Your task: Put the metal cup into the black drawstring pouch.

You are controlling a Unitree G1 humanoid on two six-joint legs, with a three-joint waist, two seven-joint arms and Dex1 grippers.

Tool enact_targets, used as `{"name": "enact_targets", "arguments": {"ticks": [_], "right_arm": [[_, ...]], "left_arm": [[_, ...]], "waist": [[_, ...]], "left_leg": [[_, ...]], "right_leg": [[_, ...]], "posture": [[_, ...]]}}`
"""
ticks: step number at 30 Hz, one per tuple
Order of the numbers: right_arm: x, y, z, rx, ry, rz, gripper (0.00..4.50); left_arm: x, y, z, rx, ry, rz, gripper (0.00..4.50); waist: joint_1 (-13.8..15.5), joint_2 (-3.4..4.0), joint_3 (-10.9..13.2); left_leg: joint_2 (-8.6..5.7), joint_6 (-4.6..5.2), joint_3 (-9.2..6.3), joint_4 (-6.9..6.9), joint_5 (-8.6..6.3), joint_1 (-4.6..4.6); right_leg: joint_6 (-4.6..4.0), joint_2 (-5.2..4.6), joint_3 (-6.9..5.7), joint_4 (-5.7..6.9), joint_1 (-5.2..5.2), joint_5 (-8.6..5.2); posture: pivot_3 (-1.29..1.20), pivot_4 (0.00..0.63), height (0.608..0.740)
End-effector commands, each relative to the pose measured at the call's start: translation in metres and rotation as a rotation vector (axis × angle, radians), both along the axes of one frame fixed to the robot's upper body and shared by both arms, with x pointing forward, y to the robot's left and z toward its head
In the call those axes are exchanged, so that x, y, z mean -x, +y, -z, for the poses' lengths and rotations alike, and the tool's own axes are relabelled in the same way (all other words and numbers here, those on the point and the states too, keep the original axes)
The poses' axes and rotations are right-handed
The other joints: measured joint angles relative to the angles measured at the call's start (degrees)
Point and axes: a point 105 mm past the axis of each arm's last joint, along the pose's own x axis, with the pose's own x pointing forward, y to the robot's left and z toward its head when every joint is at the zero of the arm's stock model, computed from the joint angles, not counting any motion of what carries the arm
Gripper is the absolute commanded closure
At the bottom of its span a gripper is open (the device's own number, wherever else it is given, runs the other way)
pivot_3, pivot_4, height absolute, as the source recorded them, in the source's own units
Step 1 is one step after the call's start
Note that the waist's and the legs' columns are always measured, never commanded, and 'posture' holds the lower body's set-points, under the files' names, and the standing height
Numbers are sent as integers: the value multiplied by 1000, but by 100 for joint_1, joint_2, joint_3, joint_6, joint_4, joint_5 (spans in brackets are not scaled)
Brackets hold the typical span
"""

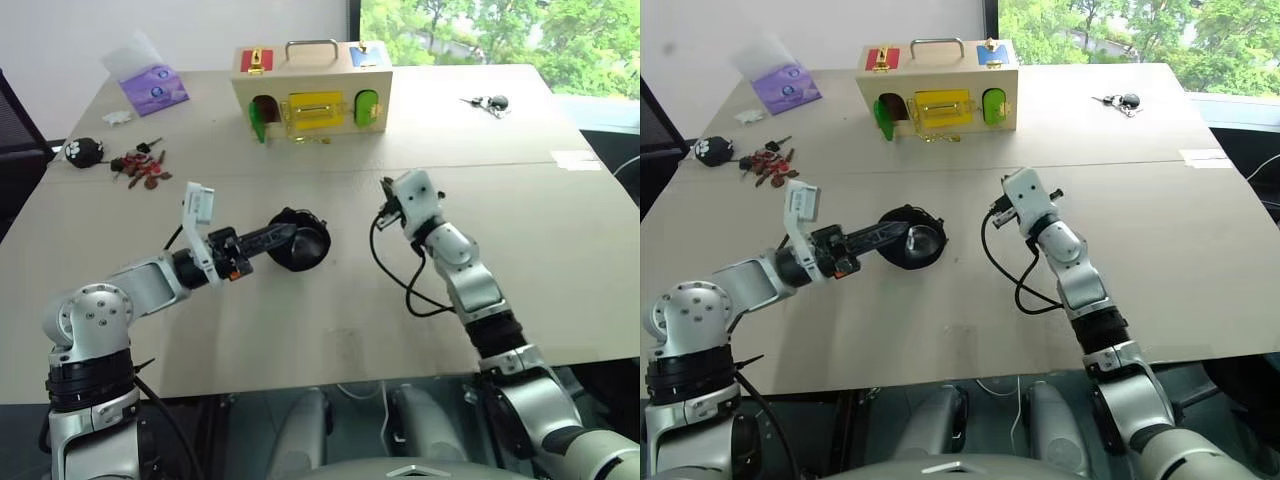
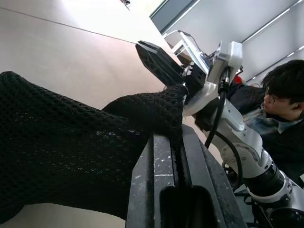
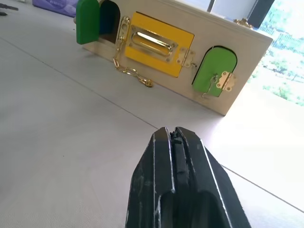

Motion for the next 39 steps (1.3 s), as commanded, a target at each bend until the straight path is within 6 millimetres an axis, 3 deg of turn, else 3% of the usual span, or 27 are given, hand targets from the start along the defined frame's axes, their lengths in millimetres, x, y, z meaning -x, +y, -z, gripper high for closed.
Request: {"name": "enact_targets", "arguments": {"ticks": [1,2,5,12,19,26,33,39], "right_arm": [[20,10,-3,-19,55,-135,4429],[23,10,0,-4,68,-156,4429],[37,10,15,-8,138,-237,3609],[51,6,26,-42,217,-276,250],[70,9,30,-53,260,-376,109],[87,24,46,-6,334,-522,109],[67,63,44,-46,307,-566,109],[62,98,36,-80,309,-643,109]], "left_arm": [[0,1,-13,18,-60,1,4500],[0,2,-12,12,-58,2,4500],[-2,4,-11,-11,-52,9,4500],[-3,16,-7,-83,-40,11,4500],[-2,40,-10,-119,-37,12,4500],[0,60,2,-197,-7,21,4500],[-6,67,-1,-216,-13,35,4500],[-8,67,-3,-220,-21,44,4500]], "waist": [[-2,0,0],[3,0,0],[6,0,0],[-7,0,0],[1,0,0],[1,0,0],[-13,-1,-1],[-6,-2,-1]], "left_leg": [[0,0,1,0,0,0],[0,4,1,0,-2,0],[-1,5,2,1,-3,-1],[-6,10,4,1,-6,3],[-6,11,4,1,-6,2],[-6,14,13,2,-8,2],[-6,15,18,5,-8,2],[-3,1,12,6,-1,-2]], "right_leg": [[0,0,1,0,0,0],[0,0,1,-1,0,0],[0,-1,0,-3,1,0],[0,4,1,1,1,0],[0,4,-2,-3,1,-1],[0,5,-5,-2,1,-1],[0,8,-6,2,1,-1],[-1,7,-8,-2,1,0]], "posture": [[0,150,740],[0,150,740],[0,150,740],[0,150,740],[0,150,740],[0,150,740],[0,150,740],[0,150,740]]}}
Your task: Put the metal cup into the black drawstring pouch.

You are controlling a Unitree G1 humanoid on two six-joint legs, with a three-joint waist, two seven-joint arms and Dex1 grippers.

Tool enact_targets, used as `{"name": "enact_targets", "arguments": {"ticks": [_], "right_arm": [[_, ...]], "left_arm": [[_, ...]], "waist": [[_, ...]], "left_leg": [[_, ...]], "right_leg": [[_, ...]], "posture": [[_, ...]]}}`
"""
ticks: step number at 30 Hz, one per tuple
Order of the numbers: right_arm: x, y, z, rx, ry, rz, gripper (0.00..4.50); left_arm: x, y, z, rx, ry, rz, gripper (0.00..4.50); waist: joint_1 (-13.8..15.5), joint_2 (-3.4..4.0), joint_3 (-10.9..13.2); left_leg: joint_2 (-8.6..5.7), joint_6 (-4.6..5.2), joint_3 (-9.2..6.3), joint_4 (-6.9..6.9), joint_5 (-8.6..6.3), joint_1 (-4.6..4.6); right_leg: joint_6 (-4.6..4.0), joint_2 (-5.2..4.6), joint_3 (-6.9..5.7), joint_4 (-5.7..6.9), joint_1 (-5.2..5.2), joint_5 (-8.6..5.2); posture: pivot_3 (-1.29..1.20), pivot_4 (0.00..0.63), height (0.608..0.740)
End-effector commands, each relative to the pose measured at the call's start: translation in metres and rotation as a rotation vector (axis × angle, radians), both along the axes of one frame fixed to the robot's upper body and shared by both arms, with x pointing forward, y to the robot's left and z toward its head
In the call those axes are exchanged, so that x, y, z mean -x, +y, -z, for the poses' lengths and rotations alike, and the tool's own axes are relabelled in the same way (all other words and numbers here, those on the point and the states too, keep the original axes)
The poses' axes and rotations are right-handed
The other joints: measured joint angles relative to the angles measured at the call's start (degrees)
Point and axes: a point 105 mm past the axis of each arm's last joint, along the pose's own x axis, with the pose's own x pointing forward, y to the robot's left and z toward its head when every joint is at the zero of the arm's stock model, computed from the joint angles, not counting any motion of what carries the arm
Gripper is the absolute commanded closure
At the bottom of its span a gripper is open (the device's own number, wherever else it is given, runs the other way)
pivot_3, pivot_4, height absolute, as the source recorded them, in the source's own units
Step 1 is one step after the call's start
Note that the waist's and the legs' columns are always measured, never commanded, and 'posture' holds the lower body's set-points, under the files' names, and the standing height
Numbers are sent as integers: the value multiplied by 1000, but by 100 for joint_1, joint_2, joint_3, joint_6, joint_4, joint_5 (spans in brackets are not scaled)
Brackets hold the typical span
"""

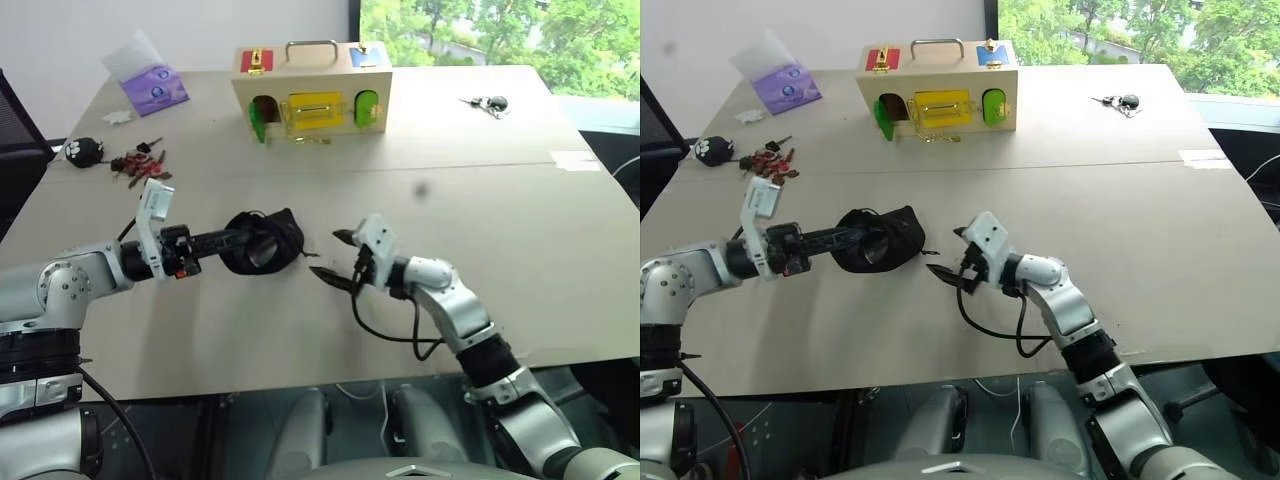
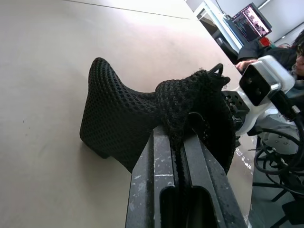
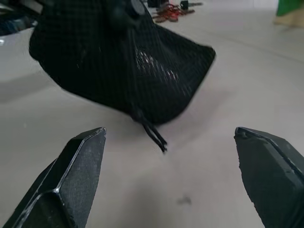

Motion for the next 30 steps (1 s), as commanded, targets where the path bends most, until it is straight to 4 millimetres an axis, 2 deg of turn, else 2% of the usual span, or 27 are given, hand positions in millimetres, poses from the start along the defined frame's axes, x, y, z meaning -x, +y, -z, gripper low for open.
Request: {"name": "enact_targets", "arguments": {"ticks": [1,4,7,14,15,22,24,26,28,29,30], "right_arm": [[-2,21,-9,-15,-23,-52,109],[-8,34,-8,-4,-28,-57,109],[-16,38,-8,0,-41,-34,888],[-19,25,-14,-5,-97,-3,4264],[-19,21,-15,2,-108,-1,4393],[-26,-24,-37,56,-210,132,4393],[-33,-51,-57,101,-302,216,4393],[-34,-66,-71,136,-366,263,4393],[-35,-79,-95,179,-465,304,4393],[-33,-85,-111,206,-533,318,4500],[-32,-89,-126,223,-589,328,4500]], "left_arm": [[0,2,-12,-12,-43,9,4500],[0,0,-14,-7,-54,14,4500],[1,-1,-15,-3,-64,14,4500],[9,-1,-13,8,-76,2,4500],[11,-2,-12,12,-80,0,4500],[15,-11,-16,23,-165,-10,4500],[18,-23,-17,53,-184,8,4500],[19,-31,-16,66,-196,13,4500],[19,-44,-21,88,-227,12,4500],[20,-54,-26,95,-252,31,3955],[22,-65,-31,99,-276,53,3716]], "waist": [[0,0,0],[-2,0,0],[-2,0,0],[-2,1,0],[-2,0,0],[9,0,0],[11,2,1],[25,-2,-1],[24,-2,-1],[17,-2,-1],[17,-1,-1]], "left_leg": [[-1,-3,1,1,2,0],[-2,-2,1,1,1,1],[-1,-2,-1,1,1,1],[1,-3,-11,1,1,1],[3,-2,-13,0,1,1],[6,6,-17,2,-4,0],[6,7,-15,3,-4,2],[5,8,-15,6,-5,-1],[6,9,-15,8,-5,-1],[6,12,-15,8,-7,-1],[7,13,-14,9,-7,0]], "right_leg": [[0,-1,0,-1,0,0],[0,1,0,2,0,0],[0,1,-3,4,0,0],[0,-3,1,3,-1,1],[0,-4,2,4,-1,1],[0,-6,0,8,-1,1],[0,-6,3,9,0,1],[0,-13,3,10,0,1],[0,-9,2,10,0,1],[0,-10,3,12,0,1],[0,-10,3,14,0,1]], "posture": [[0,150,740],[0,150,740],[0,150,740],[0,150,740],[0,150,740],[0,150,740],[0,150,740],[0,150,740],[0,150,740],[0,150,740],[0,150,740]]}}
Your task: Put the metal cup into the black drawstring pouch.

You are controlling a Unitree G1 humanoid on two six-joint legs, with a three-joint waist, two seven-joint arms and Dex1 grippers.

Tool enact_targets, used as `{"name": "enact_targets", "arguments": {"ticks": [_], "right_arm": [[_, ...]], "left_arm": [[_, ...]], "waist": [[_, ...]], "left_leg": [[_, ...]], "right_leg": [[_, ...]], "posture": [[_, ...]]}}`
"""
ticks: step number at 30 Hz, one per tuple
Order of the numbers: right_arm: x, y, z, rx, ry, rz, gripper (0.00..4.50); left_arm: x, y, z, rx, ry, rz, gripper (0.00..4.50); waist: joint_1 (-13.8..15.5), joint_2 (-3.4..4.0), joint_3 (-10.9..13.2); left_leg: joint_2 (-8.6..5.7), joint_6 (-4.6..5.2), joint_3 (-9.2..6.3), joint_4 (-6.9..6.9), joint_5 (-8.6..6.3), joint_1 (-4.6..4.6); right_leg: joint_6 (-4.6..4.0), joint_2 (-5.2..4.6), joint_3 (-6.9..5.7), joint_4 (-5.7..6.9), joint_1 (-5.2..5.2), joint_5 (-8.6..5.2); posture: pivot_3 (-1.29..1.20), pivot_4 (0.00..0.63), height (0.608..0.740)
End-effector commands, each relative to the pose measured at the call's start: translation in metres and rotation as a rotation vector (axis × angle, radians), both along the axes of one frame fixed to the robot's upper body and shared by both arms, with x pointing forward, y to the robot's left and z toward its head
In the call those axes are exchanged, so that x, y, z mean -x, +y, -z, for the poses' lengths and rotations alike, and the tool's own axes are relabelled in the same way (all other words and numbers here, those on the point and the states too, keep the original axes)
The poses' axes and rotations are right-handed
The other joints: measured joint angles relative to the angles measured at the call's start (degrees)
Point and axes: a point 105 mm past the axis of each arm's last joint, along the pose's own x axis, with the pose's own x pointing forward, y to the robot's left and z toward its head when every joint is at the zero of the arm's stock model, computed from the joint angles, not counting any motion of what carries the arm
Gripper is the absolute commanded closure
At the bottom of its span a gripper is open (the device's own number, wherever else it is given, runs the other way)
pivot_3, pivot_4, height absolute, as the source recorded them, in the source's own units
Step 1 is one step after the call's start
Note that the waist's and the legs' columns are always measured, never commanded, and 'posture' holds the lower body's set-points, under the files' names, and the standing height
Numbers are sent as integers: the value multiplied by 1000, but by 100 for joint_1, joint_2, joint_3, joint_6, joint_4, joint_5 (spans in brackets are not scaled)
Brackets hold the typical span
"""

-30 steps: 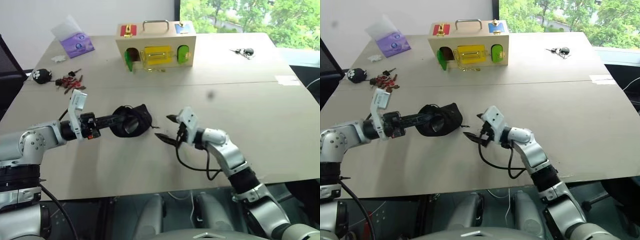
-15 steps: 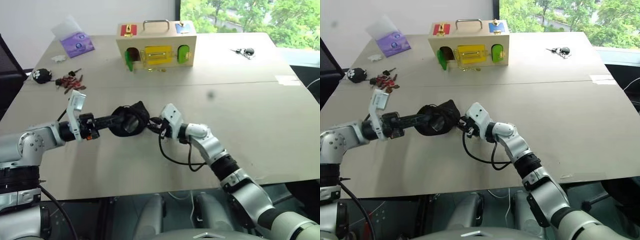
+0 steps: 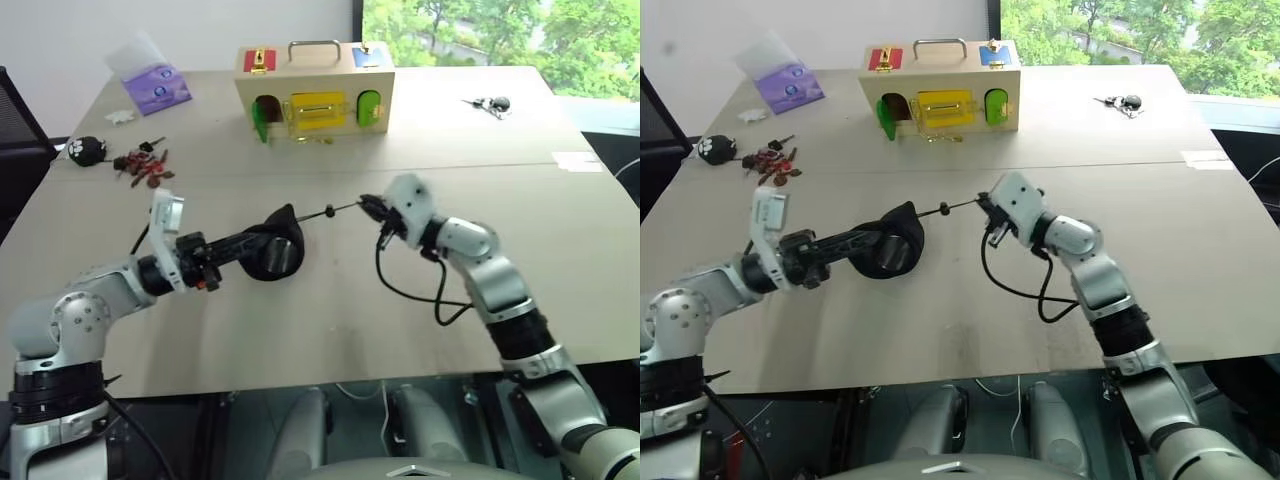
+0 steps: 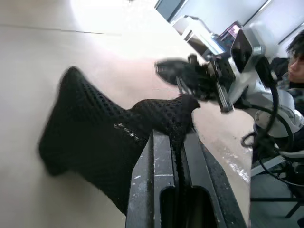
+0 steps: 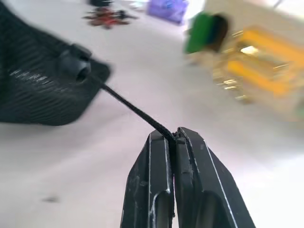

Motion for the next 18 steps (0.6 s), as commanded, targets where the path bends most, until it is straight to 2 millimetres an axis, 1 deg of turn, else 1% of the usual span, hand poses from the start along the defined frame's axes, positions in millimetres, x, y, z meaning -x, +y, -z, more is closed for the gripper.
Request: {"name": "enact_targets", "arguments": {"ticks": [1,3,4,6,7,8,9,10,11,13,18], "right_arm": [[6,-14,-66,41,-229,38,4500],[11,-16,-85,59,-277,31,4500],[14,-17,-98,71,-309,25,4500],[20,-17,-115,103,-359,10,4500],[23,-16,-123,113,-379,4,4500],[25,-16,-128,120,-389,0,4500],[27,-15,-133,133,-401,-8,4500],[29,-14,-135,143,-411,-14,4500],[30,-12,-138,150,-418,-19,4500],[32,-10,-142,159,-429,-27,4500],[34,-7,-147,169,-443,-32,4500]], "left_arm": [[7,-31,-29,-9,-140,54,3244],[3,-46,-36,-53,-211,34,2405],[-2,-55,-44,-59,-256,7,1940],[-13,-69,-58,-85,-337,-59,869],[-20,-75,-61,-120,-345,-88,480],[-24,-80,-63,-144,-350,-101,480],[-26,-90,-68,-145,-387,-64,480],[-32,-95,-70,-149,-408,-73,480],[-40,-99,-74,-127,-411,-91,480],[-50,-108,-83,-87,-426,-95,480],[-57,-130,-90,-55,-489,-38,480]], "waist": [[1,1,1],[5,1,1],[4,1,0],[16,1,0],[23,0,0],[29,-1,0],[28,-1,0],[25,0,0],[27,0,0],[31,0,0],[2,1,0]], "left_leg": [[-1,0,1,2,0,-2],[-1,1,3,8,-1,-2],[-2,1,4,10,-1,-1],[-6,1,5,16,-1,1],[-8,1,8,21,-1,0],[-11,2,9,29,-1,-1],[-15,2,10,34,-1,-4],[-18,2,12,37,-1,-3],[-19,2,14,38,-1,-3],[-21,3,18,43,-1,-3],[-19,2,22,46,-1,-4]], "right_leg": [[0,1,1,3,-1,0],[0,0,2,7,0,0],[0,1,1,9,0,0],[0,2,1,19,2,0],[0,4,-1,23,2,0],[0,3,-3,27,3,0],[1,4,-4,29,4,0],[1,4,-2,30,5,0],[1,4,0,31,5,0],[1,4,-2,32,6,0],[1,7,0,40,2,0]], "posture": [[0,150,740],[0,150,740],[0,150,740],[0,150,740],[0,150,740],[0,150,740],[0,150,740],[0,150,740],[0,150,740],[0,150,740],[0,150,740]]}}
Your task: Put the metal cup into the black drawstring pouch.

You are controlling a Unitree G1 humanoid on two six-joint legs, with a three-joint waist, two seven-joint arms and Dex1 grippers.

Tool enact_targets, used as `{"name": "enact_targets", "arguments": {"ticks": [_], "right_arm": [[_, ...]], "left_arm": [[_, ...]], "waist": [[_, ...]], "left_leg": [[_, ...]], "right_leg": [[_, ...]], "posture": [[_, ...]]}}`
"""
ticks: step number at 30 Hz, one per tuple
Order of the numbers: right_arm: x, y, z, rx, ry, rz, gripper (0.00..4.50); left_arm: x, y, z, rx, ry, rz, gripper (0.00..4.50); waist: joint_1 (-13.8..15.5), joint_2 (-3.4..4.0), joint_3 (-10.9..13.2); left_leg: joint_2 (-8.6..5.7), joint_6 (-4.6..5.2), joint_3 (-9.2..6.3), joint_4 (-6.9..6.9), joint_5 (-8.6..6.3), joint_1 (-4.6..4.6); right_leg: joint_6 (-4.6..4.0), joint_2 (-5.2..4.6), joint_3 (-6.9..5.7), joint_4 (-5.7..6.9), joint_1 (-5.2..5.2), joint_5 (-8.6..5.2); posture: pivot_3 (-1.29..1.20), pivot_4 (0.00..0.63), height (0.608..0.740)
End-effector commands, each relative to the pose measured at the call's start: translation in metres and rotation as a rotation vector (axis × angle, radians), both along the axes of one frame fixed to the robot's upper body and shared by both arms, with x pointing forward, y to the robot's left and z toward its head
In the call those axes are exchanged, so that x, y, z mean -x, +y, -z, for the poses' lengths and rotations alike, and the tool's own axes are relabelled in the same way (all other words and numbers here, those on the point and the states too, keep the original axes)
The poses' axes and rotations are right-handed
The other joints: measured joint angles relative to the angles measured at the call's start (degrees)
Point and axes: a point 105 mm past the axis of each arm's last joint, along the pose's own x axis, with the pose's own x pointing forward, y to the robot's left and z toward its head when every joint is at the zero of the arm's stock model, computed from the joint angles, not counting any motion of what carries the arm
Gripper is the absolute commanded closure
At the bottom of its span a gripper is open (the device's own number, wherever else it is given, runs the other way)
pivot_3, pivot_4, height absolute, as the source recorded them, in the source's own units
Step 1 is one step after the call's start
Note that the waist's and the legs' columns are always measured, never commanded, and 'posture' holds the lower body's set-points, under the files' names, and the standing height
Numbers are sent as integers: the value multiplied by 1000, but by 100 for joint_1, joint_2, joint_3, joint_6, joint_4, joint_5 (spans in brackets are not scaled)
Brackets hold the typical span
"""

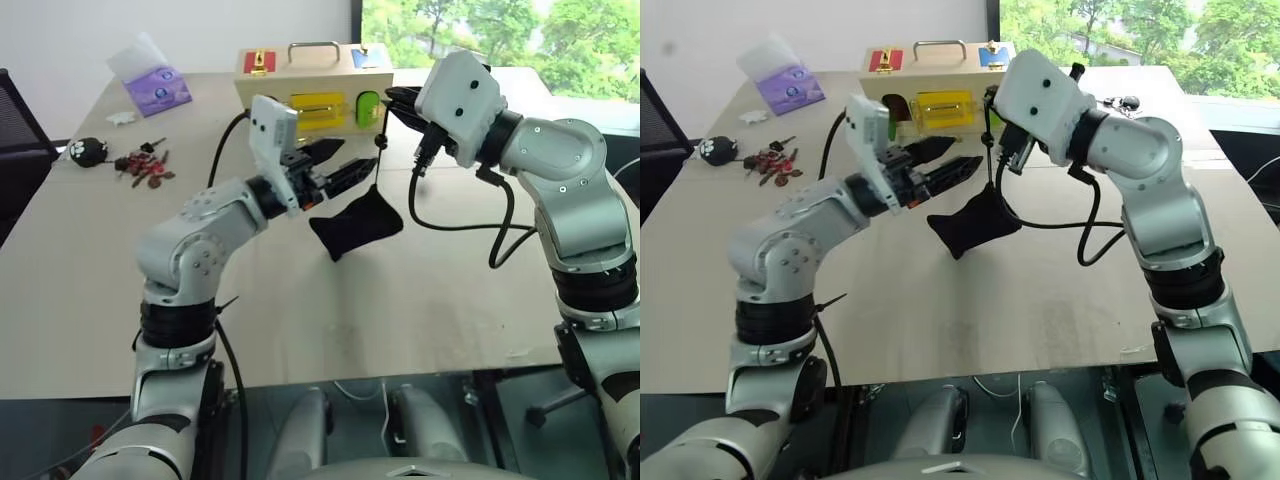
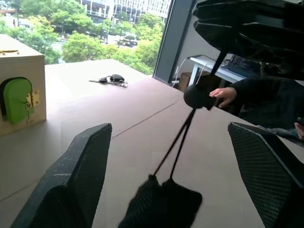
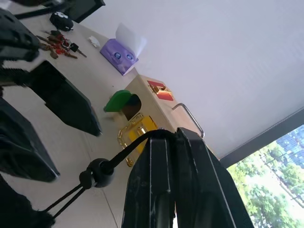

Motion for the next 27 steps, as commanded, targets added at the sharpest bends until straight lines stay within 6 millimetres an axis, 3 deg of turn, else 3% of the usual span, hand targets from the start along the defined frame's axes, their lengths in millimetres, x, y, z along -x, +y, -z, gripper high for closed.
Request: {"name": "enact_targets", "arguments": {"ticks": [1,9,13,17,19,24,27], "right_arm": [[10,3,-19,-8,-68,-20,4500],[12,4,-16,-3,-62,-16,4500],[13,0,-14,-4,-55,-1,4500],[13,-2,-14,-12,-51,15,4500],[12,-3,-14,-13,-50,20,4500],[2,-19,-18,-75,-22,92,4500],[-29,-58,-24,-205,8,289,4500]], "left_arm": [[-1,-10,-12,6,-85,37,480],[-4,-22,-21,35,-122,105,480],[1,-29,-23,49,-127,172,1471],[1,-34,-18,34,-120,191,3495],[0,-35,-18,38,-116,194,4273],[-4,-37,-6,15,-81,186,4303],[-11,-31,25,-51,-10,148,4303]], "waist": [[0,0,0],[4,0,0],[8,1,1],[10,1,0],[10,1,1],[5,1,1],[13,1,0]], "left_leg": [[0,-1,0,0,0,0],[0,-1,-2,3,0,-2],[0,-1,-5,3,1,-2],[-1,0,-4,4,0,-2],[-1,0,-4,4,0,-2],[0,0,-5,4,0,-1],[-1,0,-4,4,0,-1]], "right_leg": [[0,0,0,0,0,0],[0,-1,-1,0,0,0],[0,-1,-2,1,0,0],[1,-1,-1,0,1,0],[1,-1,-1,1,1,0],[1,0,-1,2,0,0],[1,-1,0,2,2,0]], "posture": [[0,150,740],[0,150,740],[0,150,740],[0,150,740],[0,150,740],[0,150,740],[0,150,740]]}}
